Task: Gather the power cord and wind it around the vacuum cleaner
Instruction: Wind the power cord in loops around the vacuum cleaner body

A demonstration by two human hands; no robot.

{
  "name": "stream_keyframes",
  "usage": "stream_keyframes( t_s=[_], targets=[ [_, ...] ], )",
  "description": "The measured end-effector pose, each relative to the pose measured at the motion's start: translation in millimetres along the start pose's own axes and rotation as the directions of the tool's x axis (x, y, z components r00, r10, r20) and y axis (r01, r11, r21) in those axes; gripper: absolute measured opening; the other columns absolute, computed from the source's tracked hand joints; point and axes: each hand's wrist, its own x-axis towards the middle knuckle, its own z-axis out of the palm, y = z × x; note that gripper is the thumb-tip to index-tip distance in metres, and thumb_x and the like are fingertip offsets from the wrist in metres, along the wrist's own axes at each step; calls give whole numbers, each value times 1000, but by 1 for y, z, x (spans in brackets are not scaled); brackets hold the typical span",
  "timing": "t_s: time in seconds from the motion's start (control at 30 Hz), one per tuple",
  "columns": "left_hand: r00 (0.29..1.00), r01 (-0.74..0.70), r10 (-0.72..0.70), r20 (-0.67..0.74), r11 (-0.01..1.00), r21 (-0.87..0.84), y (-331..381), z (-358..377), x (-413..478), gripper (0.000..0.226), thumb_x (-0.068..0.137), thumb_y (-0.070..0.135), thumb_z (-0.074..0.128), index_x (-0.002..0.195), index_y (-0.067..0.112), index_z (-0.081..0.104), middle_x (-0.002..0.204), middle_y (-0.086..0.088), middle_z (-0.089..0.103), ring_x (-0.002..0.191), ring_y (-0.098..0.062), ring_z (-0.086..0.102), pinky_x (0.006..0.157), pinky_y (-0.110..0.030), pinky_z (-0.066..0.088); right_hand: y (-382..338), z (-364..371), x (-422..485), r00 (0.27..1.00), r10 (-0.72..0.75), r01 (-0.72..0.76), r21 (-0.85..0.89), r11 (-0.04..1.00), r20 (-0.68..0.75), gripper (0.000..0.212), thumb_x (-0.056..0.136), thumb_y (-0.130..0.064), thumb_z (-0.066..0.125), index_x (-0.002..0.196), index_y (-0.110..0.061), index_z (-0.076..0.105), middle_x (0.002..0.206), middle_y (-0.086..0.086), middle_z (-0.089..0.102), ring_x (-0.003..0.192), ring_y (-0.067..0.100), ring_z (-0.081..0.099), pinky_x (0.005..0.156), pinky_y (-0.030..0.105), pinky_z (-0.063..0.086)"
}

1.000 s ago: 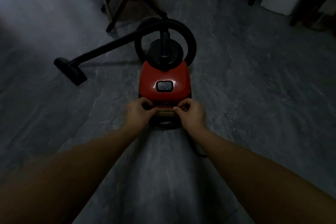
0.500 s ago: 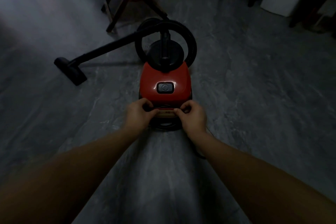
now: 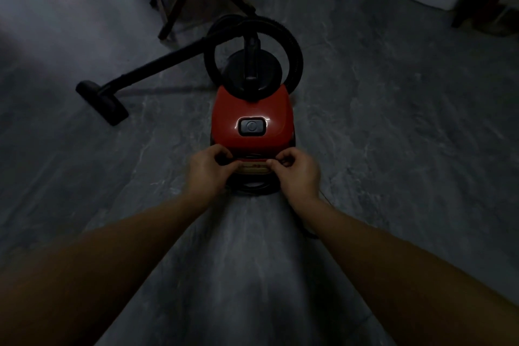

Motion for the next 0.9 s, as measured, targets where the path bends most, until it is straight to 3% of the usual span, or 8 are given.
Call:
stream_keyframes(
  t_s=[0.33,0.47,0.57,0.67,0.8,0.9],
  targets=[
    [999,44,-44,26,999,-12,0,-4,4,18,74,21,84,83,12,72,75,1,70,65,-7,66,53,-8,46,-5,-4,3,999,-24,26,-83,996,32,14,80,-33,78,83,-21,73,76,-12,68,69,-1,62,58,10,41],
    [999,36,-35,40,999,-20,1,-3,3,17,76,18,82,82,12,68,77,-3,70,68,-16,67,58,-21,50,-6,-2,0,999,-23,25,-54,998,39,14,81,-28,78,86,-19,68,77,-11,65,71,3,62,60,15,46],
    [999,1,-1,35,1000,-10,2,-2,-2,15,80,14,78,83,15,64,78,1,66,68,-7,63,57,-9,43,-2,0,-4,999,-42,43,-66,997,31,11,84,-22,74,92,-20,67,86,-8,66,79,6,63,68,20,52],
    [999,-40,39,25,999,34,-4,-4,-7,14,81,9,76,90,13,66,83,3,64,70,-3,60,61,-5,42,5,-2,-7,999,-37,38,-80,996,18,11,84,-20,72,95,-20,68,88,-5,68,79,8,64,73,28,57],
    [999,-31,28,46,997,69,-16,-8,-9,19,83,6,73,101,12,71,95,-3,72,85,-15,68,81,-28,55,7,-6,-6,1000,-5,7,-61,998,24,9,84,-20,72,92,-20,69,82,-6,68,75,8,65,74,32,58],
    [1000,9,-10,19,999,51,-15,-9,-5,14,83,11,74,97,13,75,92,-4,76,82,-16,70,82,-34,57,5,-6,-6,1000,4,-3,-46,999,16,10,83,-26,74,90,-21,70,79,-8,68,74,7,65,72,29,58]
  ],
)
